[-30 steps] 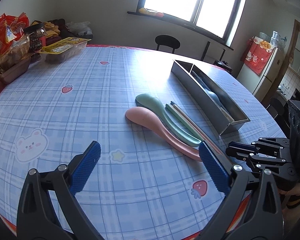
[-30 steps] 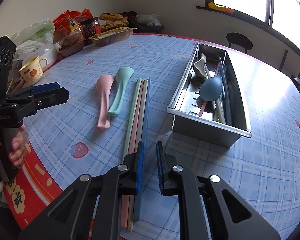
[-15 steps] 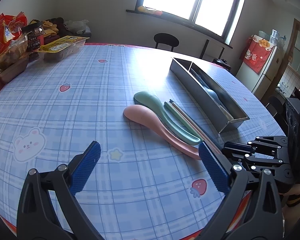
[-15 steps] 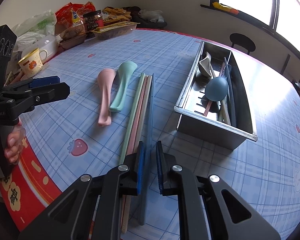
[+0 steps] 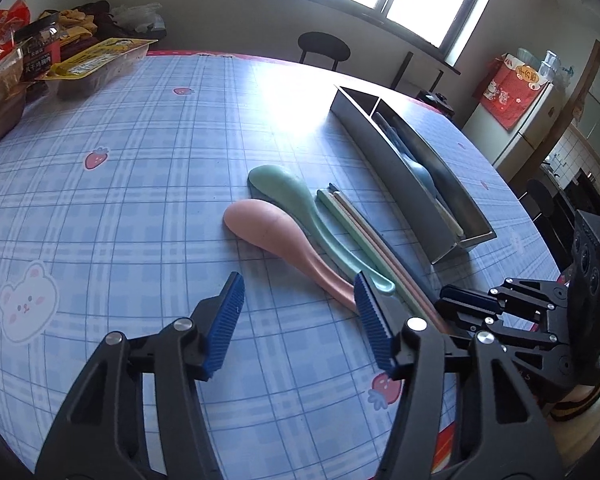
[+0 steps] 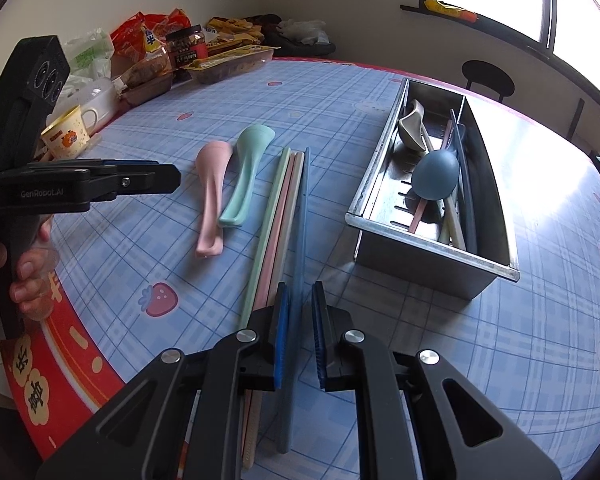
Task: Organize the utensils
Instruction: 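Grasp another blue chopstick with the right tool while the left tool approaches the pink spoon, then close the left tool on the pink spoon handle and lift it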
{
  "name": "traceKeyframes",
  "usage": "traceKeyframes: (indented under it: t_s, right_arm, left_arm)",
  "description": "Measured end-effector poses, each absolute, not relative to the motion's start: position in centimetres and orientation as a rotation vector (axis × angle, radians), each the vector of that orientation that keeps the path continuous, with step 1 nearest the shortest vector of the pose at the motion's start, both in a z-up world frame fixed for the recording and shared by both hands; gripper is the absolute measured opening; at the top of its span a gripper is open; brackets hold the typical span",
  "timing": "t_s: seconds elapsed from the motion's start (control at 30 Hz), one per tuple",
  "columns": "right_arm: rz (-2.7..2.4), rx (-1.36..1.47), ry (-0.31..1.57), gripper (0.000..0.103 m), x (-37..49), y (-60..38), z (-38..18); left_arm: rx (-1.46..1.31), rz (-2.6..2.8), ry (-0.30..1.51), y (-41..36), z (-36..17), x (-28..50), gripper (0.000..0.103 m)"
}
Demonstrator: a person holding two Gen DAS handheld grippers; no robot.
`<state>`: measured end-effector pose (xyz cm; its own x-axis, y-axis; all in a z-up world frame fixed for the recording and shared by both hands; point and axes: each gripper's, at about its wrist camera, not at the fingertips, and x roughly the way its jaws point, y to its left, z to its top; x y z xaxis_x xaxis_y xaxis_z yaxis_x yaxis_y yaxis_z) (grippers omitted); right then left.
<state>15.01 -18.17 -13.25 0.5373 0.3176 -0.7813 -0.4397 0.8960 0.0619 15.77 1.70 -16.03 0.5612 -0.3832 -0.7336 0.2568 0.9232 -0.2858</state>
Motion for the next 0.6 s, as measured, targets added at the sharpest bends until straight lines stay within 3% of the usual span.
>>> traceKeyframes:
  t_s: [0.27, 0.43, 0.6]
  right_arm:
    - [0.461, -0.134, 0.899, 0.012, 15.1, -18.5, -13.2]
    - [0.468, -0.123, 0.9, 0.012, 15.2, -18.6, -13.2]
    - [0.473, -0.115, 0.902, 0.012, 15.3, -18.7, -13.2]
  left_arm:
    - [-0.104, -0.318, 0.941, -0.6, -17.2, 17.7, 0.044]
    - [-0.057, -0.292, 0.927, -1.5, -17.4, 18.4, 0.041]
    - [-0.056, -0.312, 0.919, -1.8, -17.5, 19.3, 0.025]
